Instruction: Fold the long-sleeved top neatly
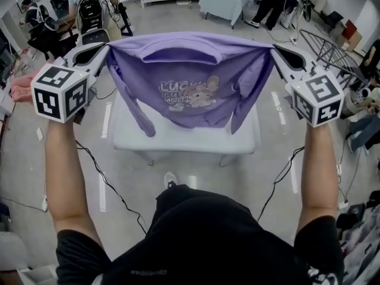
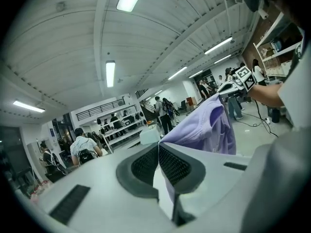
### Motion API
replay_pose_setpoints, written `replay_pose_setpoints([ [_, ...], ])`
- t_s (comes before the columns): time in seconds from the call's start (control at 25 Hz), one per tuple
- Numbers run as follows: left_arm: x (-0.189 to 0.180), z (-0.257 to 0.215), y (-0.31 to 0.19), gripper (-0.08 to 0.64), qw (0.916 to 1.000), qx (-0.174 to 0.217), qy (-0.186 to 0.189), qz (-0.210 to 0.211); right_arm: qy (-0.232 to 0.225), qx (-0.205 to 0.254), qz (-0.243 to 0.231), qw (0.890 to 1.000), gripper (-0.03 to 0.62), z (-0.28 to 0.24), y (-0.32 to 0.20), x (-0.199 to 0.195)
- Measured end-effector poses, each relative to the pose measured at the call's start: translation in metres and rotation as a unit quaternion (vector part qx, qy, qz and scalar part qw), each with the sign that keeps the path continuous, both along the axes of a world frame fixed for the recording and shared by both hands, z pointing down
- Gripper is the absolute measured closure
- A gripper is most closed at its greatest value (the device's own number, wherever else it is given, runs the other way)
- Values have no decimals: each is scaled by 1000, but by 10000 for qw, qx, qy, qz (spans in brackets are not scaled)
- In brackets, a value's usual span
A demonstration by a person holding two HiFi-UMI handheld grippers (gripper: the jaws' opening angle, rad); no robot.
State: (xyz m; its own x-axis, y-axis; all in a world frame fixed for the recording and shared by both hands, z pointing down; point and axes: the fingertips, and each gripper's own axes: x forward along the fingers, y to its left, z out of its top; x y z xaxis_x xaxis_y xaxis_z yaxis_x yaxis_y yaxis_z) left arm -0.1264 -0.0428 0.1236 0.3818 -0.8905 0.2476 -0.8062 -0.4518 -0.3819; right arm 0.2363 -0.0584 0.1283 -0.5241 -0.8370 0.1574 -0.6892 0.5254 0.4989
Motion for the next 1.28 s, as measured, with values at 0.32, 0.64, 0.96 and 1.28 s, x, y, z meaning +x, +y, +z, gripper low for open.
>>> replay_pose_setpoints([
  [0.32,-5,-19,63,551,9994,86,114,-311,-272,-114,-349,9990,572,-12,57,-3],
  [0.64,-21,64,15,552,9955,-695,54,-648,-98,-725,-94,9973,572,62,17,-19],
  [0.96,-31,133,-85,552,9904,-1263,9,-569,90,-1229,480,9912,572,125,-69,-28],
  [1.28,-38,204,-199,552,9833,-1806,-79,-204,-71,-1762,1112,9780,572,182,-164,-32],
])
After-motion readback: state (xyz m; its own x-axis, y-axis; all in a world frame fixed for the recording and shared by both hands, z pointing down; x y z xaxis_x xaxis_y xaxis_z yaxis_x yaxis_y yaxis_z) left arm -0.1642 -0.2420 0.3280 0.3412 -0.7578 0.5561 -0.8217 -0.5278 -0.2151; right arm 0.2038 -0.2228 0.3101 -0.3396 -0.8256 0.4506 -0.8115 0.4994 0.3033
